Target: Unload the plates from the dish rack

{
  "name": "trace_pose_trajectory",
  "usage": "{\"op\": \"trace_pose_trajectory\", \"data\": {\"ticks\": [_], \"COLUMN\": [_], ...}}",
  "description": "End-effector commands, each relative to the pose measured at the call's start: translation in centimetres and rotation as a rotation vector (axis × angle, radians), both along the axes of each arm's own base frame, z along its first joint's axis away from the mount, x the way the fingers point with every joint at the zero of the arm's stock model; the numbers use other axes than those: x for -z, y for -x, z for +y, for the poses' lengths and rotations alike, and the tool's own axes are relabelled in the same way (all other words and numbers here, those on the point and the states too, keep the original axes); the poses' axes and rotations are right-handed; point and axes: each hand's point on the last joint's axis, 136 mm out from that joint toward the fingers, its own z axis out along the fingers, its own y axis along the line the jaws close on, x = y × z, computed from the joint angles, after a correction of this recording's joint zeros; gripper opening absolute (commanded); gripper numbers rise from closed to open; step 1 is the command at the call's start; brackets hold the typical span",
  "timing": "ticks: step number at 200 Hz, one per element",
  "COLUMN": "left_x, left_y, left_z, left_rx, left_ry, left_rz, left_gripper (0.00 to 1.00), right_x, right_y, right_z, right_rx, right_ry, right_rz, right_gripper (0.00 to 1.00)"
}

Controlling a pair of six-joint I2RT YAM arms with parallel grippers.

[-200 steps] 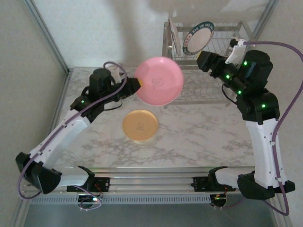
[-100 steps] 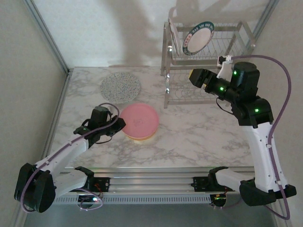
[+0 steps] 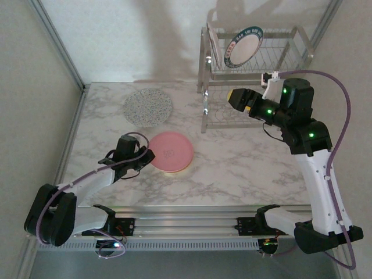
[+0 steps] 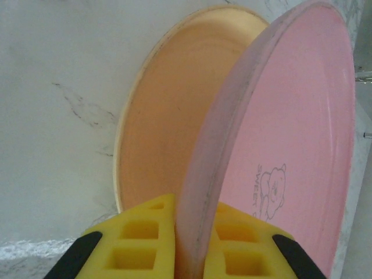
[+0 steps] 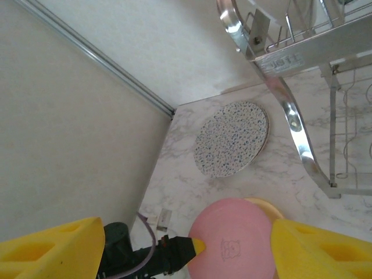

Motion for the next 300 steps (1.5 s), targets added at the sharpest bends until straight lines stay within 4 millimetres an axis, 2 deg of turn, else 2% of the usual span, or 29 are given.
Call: {"op": "trace_pose_trajectory", "data": {"ticks": [1, 57, 121, 214, 260, 300], "left_x": [-0.6, 0.8, 1.6, 1.6, 1.3, 0.9], "left_y": [-1.4, -1.8, -2.1, -2.7, -2.7, -2.8], "left_z": [0.0, -0.2, -0.3, -0.5, -0.5, -0.9], "left_rx": [-0.005, 0.013, 0.026, 0.037, 0.048, 0.06], "left_ry": [0.005, -0.012, -0.04, -0.063, -0.104, -0.128], "left_rz": [-0.063, -0.036, -0.012, 0.003, 0.016, 0.014], "left_gripper": [0.0, 0.0, 0.0, 0.02, 0.17, 0.2], "right_x": [-0.6, 0.8, 0.5, 0.4, 0.4, 0.2], "right_y": [1.0, 1.5, 1.2, 1.0, 1.0, 1.0], "right_z": [0.7, 0.8, 0.9, 1.0, 1.0, 1.0], "right_rx": [-0.056, -0.072, -0.07, -0.069, -0.068, -0.07], "right_ry": [-0.029, -0.015, -0.024, -0.029, -0.031, -0.032], "right_rz": [-0.009, 0.042, 0.036, 0.033, 0.033, 0.03], "right_gripper": [0.77, 0.77, 0.77, 0.78, 0.78, 0.78]}}
